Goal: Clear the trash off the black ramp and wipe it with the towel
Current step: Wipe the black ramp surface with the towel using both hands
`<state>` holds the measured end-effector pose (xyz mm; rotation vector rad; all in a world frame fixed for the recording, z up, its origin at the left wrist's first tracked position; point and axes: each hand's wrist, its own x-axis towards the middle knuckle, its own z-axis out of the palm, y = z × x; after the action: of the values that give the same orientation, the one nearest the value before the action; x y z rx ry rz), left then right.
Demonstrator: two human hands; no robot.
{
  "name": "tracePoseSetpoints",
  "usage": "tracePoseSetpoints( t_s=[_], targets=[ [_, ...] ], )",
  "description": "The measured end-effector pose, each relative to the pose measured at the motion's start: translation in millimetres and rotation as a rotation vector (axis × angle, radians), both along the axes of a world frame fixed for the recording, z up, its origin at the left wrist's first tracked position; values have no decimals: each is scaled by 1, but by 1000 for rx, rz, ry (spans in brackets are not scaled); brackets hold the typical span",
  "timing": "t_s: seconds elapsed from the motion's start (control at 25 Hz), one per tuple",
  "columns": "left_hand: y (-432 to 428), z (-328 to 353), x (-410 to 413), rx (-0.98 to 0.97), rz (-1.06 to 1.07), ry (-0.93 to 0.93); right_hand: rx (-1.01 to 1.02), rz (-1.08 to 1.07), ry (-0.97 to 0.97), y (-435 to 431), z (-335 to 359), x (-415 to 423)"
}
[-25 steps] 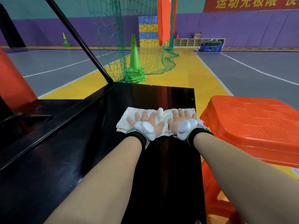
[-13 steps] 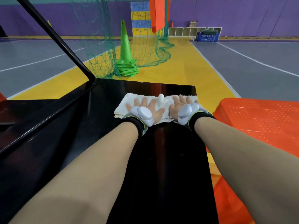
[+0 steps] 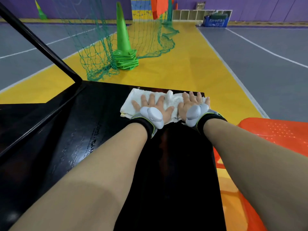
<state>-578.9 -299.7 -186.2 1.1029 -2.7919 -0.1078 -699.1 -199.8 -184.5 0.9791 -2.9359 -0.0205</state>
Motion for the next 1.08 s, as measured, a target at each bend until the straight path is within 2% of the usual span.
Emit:
tracePoseSetpoints(
  t_s=[0.24, 0.4, 0.6, 0.72, 0.92, 1.08],
  targets=[
    [-32, -1, -51, 15, -17, 16, 11, 86, -74, -9, 21, -40],
    [-44, -1, -50, 68, -84, 8, 27, 103, -82, -12, 25, -34],
    [-29, -5, -22, 74, -75, 15, 54, 66, -154, -5, 34, -9],
    [-24, -3, -2, 85, -92, 26, 121, 71, -128, 1, 44, 20],
    [-4, 4, 41, 83, -93, -62, 258, 92, -84, 23, 54, 76],
    [24, 7, 93, 65, -58, -44, 174, 184, -59, 51, 46, 120]
  ],
)
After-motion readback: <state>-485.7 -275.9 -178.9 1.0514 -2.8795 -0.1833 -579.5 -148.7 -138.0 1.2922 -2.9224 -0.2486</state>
